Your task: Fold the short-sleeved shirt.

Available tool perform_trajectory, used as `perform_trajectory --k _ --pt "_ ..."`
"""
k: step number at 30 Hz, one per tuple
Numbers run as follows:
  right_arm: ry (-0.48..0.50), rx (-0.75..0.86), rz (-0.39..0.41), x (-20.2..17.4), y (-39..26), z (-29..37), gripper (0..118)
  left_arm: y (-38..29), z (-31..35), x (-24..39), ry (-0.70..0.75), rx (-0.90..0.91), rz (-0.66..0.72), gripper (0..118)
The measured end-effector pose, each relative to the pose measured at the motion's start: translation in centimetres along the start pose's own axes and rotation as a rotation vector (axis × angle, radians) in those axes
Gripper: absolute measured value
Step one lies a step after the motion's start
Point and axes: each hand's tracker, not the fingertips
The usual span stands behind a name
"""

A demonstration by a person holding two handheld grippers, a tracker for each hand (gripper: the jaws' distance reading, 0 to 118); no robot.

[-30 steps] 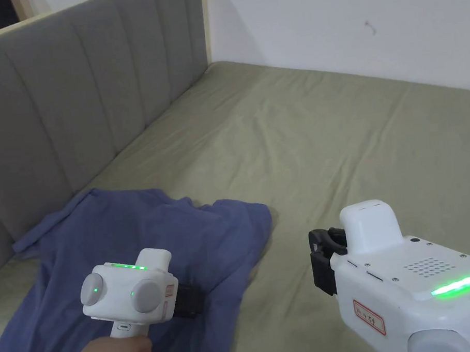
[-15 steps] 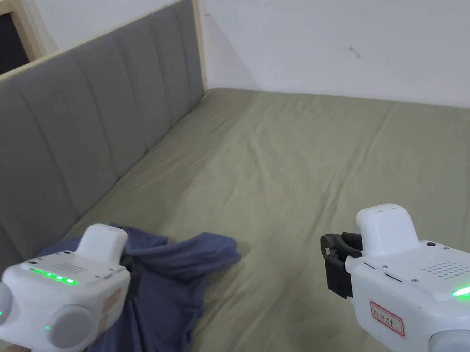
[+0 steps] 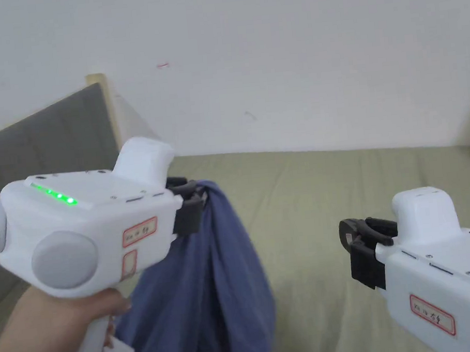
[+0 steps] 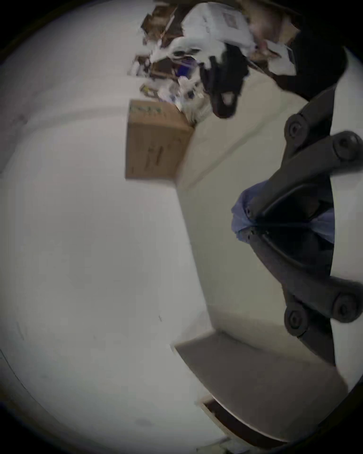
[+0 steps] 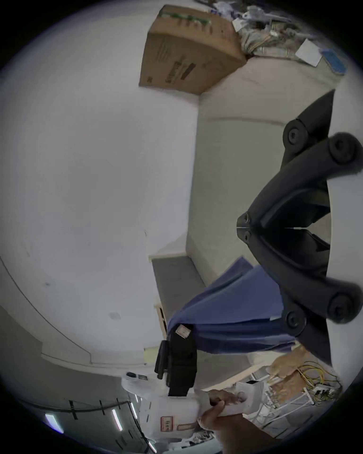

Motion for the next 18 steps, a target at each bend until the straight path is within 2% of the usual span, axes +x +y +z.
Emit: perform_trajectory --k 6,8,12,14,18 --pt "-0.165 0.042 -0.019 6.6 0.4 5.9 0 3.8 -6.4 9.0 -0.234 0.023 -0.022 0" --pt "-0.201 0.042 -0.036 8.5 -0.2 7.0 0 2.6 -10.0 11.3 -0.316 -0.079 0.016 0" --pt "-0.251 -0.014 -0.080 11.2 -2.5 7.2 0 -5.3 -20.4 16.2 -0.340 -0.457 0.059 0" --pt "-0.254 -0.050 -0.103 12.2 -4.1 6.8 0 -9.2 -23.4 17.9 -0.354 -0.606 0.069 0" --pt "-0.279 -0.136 -0.114 13.4 -6.8 5.7 0 -15.5 -27.2 19.1 -0.318 -0.761 0.209 27"
